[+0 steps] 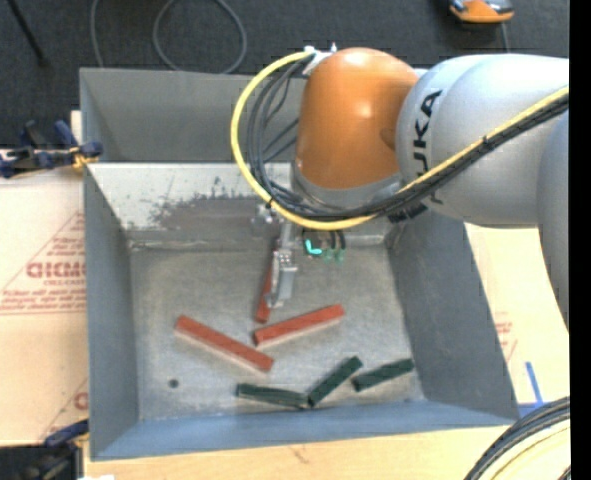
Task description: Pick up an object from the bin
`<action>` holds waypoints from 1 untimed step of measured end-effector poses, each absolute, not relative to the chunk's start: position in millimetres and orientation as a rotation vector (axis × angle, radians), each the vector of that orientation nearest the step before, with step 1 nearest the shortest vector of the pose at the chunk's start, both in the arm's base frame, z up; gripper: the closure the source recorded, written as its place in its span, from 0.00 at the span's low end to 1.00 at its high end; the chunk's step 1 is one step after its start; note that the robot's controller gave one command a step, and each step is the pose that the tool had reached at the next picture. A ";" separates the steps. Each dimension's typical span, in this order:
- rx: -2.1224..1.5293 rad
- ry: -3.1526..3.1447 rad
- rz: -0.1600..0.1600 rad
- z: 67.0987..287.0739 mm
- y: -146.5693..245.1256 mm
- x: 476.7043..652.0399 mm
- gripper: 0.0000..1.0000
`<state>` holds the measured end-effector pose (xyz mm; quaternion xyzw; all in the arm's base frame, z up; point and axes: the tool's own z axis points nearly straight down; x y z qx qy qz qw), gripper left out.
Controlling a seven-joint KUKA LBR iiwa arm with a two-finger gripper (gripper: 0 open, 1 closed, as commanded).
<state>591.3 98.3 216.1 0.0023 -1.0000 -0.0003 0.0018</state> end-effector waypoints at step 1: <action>0.977 -2.985 0.001 70.3 128.7 571.4 0.00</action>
Offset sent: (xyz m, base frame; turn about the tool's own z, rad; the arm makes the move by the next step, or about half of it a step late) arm -0.0204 0.0315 -0.1461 -0.6298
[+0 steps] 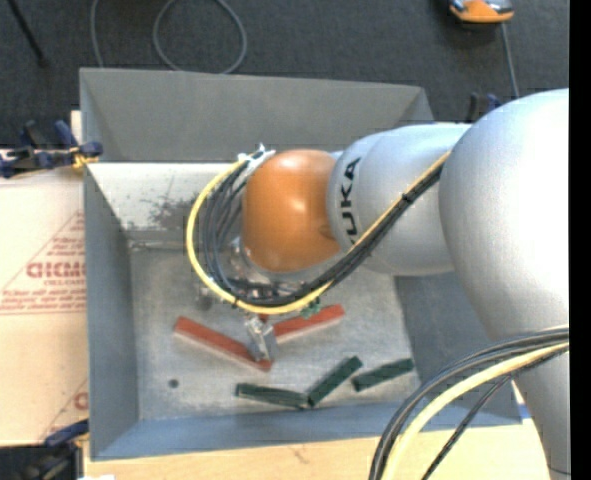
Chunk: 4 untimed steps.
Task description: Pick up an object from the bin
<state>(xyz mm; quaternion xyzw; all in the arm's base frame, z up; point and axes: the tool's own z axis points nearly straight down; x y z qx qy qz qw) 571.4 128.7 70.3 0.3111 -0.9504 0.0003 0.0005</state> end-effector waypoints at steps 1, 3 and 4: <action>1.456 -2.792 0.000 98.9 152.5 569.0 0.00; 2.100 -2.341 0.005 156.0 126.8 607.2 0.00; 2.061 -2.379 0.004 69.1 80.9 637.4 0.00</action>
Offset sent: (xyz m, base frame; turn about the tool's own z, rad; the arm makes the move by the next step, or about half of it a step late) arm -0.0040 0.0230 0.0270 -0.3292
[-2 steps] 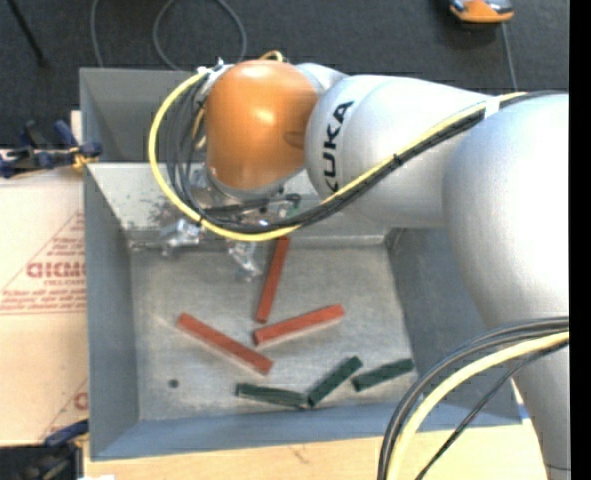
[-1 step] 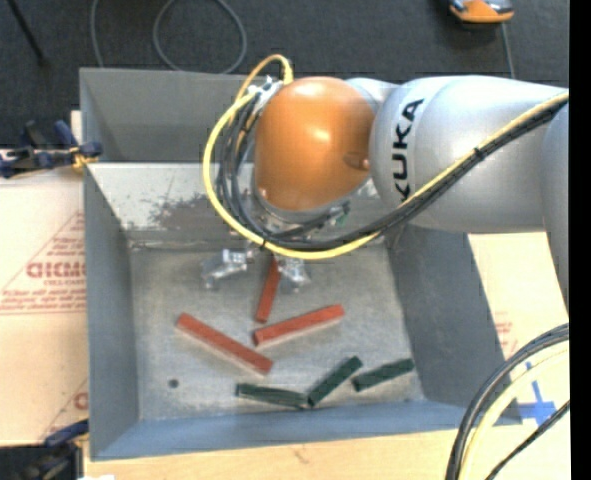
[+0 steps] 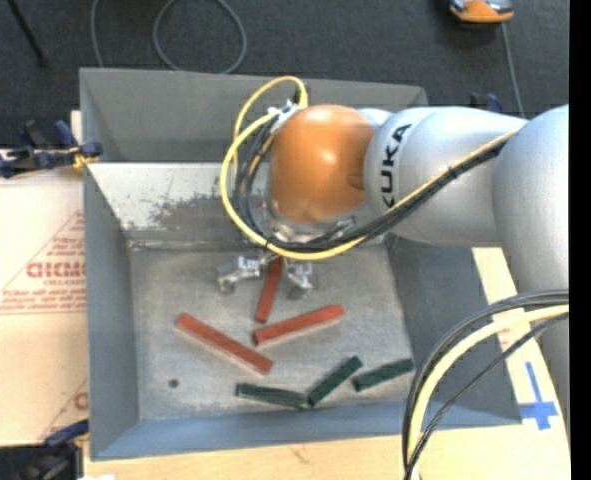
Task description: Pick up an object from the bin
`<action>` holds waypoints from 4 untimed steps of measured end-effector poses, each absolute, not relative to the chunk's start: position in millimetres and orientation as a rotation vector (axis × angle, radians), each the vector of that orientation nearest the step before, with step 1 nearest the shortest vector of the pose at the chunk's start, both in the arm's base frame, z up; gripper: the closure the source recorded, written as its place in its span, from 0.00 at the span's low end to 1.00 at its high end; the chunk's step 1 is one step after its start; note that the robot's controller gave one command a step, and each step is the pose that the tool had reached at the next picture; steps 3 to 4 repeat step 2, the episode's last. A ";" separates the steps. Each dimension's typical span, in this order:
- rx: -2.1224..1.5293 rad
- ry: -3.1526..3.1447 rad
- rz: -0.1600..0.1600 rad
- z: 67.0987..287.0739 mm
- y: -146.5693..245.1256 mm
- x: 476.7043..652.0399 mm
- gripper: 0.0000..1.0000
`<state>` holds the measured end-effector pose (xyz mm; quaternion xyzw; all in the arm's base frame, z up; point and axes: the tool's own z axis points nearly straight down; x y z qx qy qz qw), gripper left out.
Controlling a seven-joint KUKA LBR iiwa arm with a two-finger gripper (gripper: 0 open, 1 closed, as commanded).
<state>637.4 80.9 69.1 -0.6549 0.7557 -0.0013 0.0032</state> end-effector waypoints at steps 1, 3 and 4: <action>-2.050 2.372 -0.002 72.9 82.9 637.1 1.00; -2.100 2.326 -0.013 219.6 16.2 625.4 1.00; -2.100 2.326 -0.013 219.6 16.2 625.4 1.00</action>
Offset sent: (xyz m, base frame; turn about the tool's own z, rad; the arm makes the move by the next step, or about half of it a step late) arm 0.0000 0.0000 0.0000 0.0000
